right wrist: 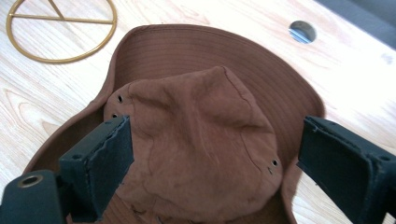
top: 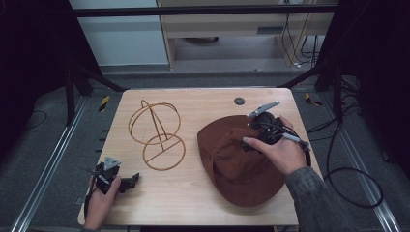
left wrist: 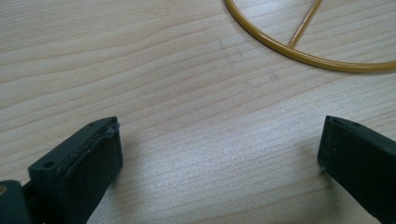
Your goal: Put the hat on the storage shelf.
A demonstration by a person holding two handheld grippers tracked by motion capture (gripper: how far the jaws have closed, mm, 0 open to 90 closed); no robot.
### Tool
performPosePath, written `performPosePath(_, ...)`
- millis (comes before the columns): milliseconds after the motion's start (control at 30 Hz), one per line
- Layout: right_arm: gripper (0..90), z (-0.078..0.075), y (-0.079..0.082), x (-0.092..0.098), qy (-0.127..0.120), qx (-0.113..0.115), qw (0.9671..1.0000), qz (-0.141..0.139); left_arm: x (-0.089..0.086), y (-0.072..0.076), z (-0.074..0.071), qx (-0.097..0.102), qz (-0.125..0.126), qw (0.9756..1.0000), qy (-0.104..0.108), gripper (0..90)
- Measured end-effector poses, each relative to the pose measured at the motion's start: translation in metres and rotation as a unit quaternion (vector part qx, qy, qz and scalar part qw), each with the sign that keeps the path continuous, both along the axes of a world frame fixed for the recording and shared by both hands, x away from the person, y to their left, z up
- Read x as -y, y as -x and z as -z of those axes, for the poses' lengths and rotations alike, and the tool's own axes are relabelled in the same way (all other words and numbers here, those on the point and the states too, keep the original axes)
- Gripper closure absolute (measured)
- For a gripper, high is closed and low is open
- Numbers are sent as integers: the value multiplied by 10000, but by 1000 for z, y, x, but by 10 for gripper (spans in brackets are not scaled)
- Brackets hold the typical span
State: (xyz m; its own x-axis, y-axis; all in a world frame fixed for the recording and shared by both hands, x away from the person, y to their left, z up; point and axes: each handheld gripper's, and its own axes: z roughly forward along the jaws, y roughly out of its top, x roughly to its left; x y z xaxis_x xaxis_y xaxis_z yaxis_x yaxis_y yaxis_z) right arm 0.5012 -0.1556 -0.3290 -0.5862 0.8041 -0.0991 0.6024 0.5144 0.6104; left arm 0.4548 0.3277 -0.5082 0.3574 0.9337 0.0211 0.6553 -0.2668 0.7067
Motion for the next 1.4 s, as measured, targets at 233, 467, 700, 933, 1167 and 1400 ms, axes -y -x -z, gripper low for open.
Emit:
performPosePath(233,131,-1,-8,-5,-102,-234,9997,56,0,-4,0,1,-26,10000,12,0)
performPosePath(467,136,7,-9,-16,-1,-165,9998,94,1,-5,0,8,-83,10000,14,0)
performPosePath(700,135,20,-24,-25,-113,-546,9984,5,2,-5,0,7,-103,9999,11,0)
performPosePath(933,122,25,-33,-27,-179,-609,9980,45,2,-5,0,10,-87,10000,14,0)
performPosePath(1167,159,43,-40,-37,-232,-766,9968,-91,1,-5,0,6,-59,10000,11,0)
performPosePath(1400,125,49,-37,-37,-254,-719,9970,-106,1,-5,0,5,-37,10000,13,0)
